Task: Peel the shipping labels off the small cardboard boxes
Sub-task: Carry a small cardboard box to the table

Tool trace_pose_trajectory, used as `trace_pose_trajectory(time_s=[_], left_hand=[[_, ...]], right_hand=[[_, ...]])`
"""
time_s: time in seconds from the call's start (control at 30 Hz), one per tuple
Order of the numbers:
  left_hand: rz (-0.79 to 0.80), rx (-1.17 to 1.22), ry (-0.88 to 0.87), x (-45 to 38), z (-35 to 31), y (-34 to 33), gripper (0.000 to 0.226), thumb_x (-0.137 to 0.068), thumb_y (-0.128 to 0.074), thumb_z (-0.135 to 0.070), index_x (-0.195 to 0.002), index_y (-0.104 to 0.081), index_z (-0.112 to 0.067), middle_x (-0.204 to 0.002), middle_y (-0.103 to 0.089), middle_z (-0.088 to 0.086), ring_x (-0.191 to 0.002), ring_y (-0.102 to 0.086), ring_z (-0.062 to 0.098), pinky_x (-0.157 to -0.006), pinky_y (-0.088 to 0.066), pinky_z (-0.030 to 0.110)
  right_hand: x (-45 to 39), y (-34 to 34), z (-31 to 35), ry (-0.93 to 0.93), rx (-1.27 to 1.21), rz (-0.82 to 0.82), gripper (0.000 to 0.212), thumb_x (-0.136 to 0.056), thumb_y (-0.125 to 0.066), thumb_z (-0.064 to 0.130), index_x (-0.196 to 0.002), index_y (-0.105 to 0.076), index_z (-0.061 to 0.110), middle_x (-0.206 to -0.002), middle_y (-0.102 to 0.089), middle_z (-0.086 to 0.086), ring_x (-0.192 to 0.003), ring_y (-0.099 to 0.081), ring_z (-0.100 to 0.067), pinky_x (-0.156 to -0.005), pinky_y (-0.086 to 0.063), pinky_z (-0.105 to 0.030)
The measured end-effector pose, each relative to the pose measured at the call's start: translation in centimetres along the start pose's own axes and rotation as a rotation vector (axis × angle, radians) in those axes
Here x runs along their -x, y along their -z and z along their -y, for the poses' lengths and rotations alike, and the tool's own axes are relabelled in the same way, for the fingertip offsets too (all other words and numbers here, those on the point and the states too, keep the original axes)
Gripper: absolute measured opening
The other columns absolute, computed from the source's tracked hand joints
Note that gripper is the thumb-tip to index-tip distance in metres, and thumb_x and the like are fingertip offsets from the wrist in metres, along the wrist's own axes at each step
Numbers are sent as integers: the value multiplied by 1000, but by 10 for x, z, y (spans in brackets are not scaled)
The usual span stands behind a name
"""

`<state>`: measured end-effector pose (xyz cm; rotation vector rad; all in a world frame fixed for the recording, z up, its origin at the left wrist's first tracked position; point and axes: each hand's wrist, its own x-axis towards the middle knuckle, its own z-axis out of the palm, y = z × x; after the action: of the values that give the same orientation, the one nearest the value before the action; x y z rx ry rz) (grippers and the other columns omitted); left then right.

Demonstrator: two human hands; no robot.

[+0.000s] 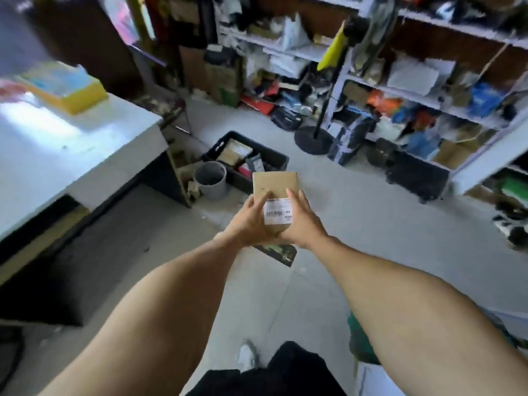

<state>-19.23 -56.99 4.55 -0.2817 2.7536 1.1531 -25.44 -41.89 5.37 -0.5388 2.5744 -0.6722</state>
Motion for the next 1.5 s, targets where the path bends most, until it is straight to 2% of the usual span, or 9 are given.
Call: trace_pose_trajectory(time_s=[0.13, 0.3, 0.47, 0.7, 0.9, 1.03, 1.23, 1.37, 1.5], left_hand=[[-150, 58, 208, 18, 72, 56, 120, -65, -90, -30, -158, -15, -21, -159, -21, 7, -143, -34, 25, -114, -27, 25], [-334, 130, 433, 42, 150, 116, 114, -67, -86, -18, -158, -16, -22, -156, -26, 2, -141, -34, 19, -97, -23, 8], [-522, 163, 608, 51, 193, 170, 115, -69, -85, -16, -159, -13, -21, -160, -22, 0, -145, -29, 17, -104, -19, 11], [-715, 199, 777, 62, 224, 208, 116, -68, -80, -11, -159, -9, -27, -157, -24, -2, -137, -40, 20, -98, -34, 19], [-772, 206, 844, 73, 262, 236, 118, -68, -83, -13, -159, -10, -25, -154, -27, 1, -134, -42, 20, -95, -34, 18], [-802, 247, 869, 80, 302, 258, 118, -67, -84, -12, -159, -11, -23, -156, -25, 2, -135, -41, 20, -97, -35, 18], [-810, 264, 829, 90, 377, 314, 119, -63, -87, -18, -157, -14, -19, -148, -32, 7, -133, -41, 22, -99, -33, 19], [-778, 220, 783, 93, 416, 368, 117, -63, -85, -18, -156, -15, -18, -149, -33, 10, -134, -42, 27, -109, -37, 33], [-783, 229, 766, 96, 449, 403, 114, -64, -84, -13, -156, -17, -18, -147, -36, 10, -132, -45, 26, -110, -39, 35]], right_hand=[[-59, -39, 77, 214, 78, 137, 124, -66, -85, 35, -155, 3, 34, -164, 10, 3, -142, -31, -30, -110, -37, -40], [-118, -93, 174, 469, 123, 293, 122, -68, -84, 28, -156, 1, 31, -164, 8, 0, -146, -25, -26, -114, -32, -37], [-164, -120, 258, 688, 109, 438, 122, -68, -85, 30, -155, 1, 32, -164, 4, -1, -142, -32, -28, -112, -36, -41], [-199, -147, 335, 912, 156, 538, 122, -53, -83, 47, -150, -8, 40, -162, -8, 7, -130, -47, -28, -101, -44, -39], [-218, -181, 384, 1030, 154, 601, 122, -51, -83, 47, -150, -13, 35, -157, -17, 9, -127, -47, -22, -88, -52, -39], [-230, -211, 425, 1107, 225, 592, 120, -56, -87, 39, -151, -15, 28, -155, -19, 1, -130, -43, -23, -95, -48, -39], [-253, -255, 502, 1108, 291, 563, 119, -56, -87, 43, -149, -16, 29, -154, -21, 1, -125, -47, -25, -100, -45, -39], [-269, -276, 554, 1052, 298, 530, 121, -55, -85, 45, -151, -13, 31, -157, -15, 3, -124, -48, -26, -100, -46, -39], [-282, -296, 595, 1050, 310, 501, 121, -55, -85, 50, -151, -13, 31, -157, -15, 2, -125, -48, -26, -98, -45, -38]])
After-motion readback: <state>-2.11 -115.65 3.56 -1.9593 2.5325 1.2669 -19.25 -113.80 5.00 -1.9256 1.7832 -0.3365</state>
